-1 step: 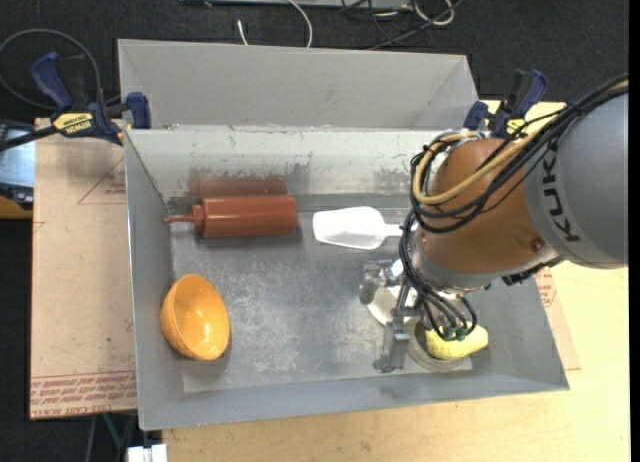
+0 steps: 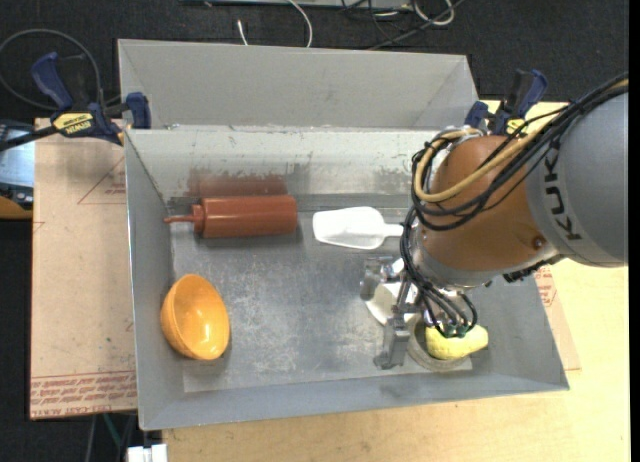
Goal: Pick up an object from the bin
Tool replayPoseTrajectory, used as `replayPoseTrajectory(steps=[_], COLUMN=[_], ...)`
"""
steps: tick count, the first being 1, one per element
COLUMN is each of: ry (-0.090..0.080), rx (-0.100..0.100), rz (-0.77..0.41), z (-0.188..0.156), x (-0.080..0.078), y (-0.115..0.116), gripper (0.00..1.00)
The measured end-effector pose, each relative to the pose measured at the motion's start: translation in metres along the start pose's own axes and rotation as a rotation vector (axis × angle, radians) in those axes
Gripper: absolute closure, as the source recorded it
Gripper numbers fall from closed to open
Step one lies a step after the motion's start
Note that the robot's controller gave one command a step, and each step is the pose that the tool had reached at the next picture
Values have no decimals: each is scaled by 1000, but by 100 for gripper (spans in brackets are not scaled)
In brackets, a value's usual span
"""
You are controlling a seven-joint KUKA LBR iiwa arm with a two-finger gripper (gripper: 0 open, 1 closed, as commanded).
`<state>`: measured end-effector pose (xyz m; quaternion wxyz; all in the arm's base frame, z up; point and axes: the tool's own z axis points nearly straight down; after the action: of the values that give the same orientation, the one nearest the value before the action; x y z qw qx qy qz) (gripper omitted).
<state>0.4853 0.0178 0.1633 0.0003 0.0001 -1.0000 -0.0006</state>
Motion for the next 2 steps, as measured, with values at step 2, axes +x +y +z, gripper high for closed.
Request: replayPoseTrajectory(steps=[2], ry=[-2], rx=[-1], rz=[-346], z=[58], x=[-8], y=[-84], gripper=[0])
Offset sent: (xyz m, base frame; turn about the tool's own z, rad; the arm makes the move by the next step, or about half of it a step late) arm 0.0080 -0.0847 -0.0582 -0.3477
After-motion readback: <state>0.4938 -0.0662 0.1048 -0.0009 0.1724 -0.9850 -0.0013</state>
